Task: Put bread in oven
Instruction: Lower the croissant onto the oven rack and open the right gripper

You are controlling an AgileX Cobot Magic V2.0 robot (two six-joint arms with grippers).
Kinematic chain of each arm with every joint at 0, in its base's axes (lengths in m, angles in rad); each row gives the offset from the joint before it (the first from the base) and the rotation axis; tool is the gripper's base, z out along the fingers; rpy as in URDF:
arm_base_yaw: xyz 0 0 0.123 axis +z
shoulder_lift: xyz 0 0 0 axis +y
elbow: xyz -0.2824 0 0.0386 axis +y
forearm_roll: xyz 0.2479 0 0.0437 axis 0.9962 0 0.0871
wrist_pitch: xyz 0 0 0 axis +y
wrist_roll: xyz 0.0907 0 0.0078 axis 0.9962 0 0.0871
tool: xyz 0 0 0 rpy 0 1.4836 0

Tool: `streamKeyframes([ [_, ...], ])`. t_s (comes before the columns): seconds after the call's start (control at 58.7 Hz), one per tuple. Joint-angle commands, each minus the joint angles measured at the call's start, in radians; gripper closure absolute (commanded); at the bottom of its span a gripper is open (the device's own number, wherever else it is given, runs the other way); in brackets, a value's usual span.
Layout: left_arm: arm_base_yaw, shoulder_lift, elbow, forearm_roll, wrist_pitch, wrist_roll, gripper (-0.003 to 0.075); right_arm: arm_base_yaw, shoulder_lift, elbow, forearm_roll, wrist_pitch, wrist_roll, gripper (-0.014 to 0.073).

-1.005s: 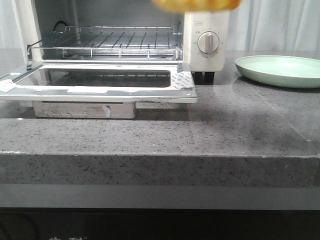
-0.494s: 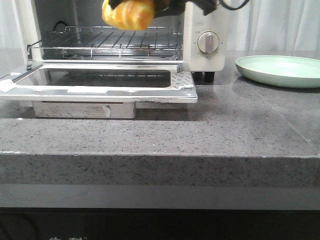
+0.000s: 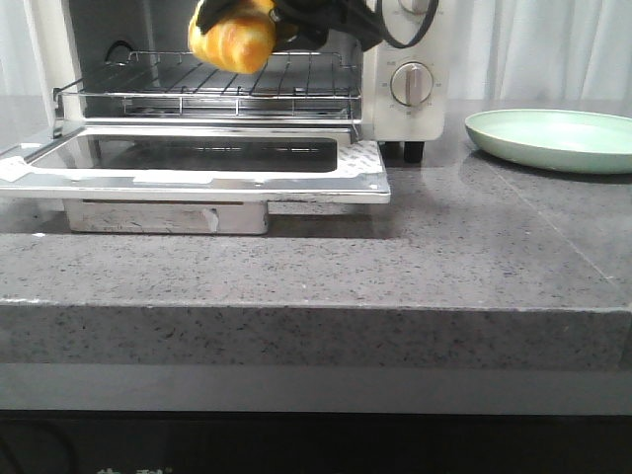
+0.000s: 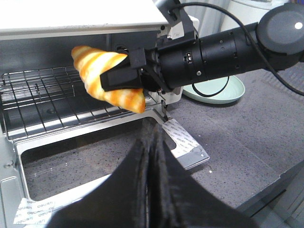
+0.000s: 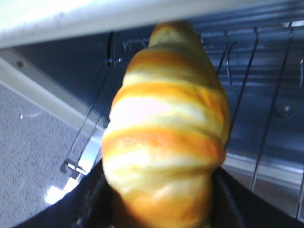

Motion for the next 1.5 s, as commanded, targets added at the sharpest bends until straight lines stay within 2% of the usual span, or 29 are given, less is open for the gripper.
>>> streamKeyframes([
  [0.0, -0.001, -0.002, -0.026, -0.002, -0.078, -0.009, 0.0741, 0.002, -0.052, -0.041, 0.014, -0.089, -0.010, 0.0307],
  [0.256, -0.001, -0.002, -0.026, -0.002, -0.078, -0.009, 0.0741, 0.002, -0.045, -0.041, 0.013, -0.094, -0.010, 0.0096],
  [0.341, -0.001, -0.002, -0.026, -0.002, -0.078, -0.009, 0.0741, 0.002, -0.038, -0.041, 0.013, -0.093, -0.010, 0.0061],
  [1.073, -0.001, -0.002, -0.026, -0.002, -0.080, -0.009, 0.0741, 0.002, -0.109, -0.036, 0.013, -0.042, -0.010, 0.0064],
  [1.482, -0.001, -0.002, -0.026, -0.002, -0.080, -0.009, 0.0741, 0.003, -0.174, 0.085, 0.005, -0.100, -0.010, 0.0065],
])
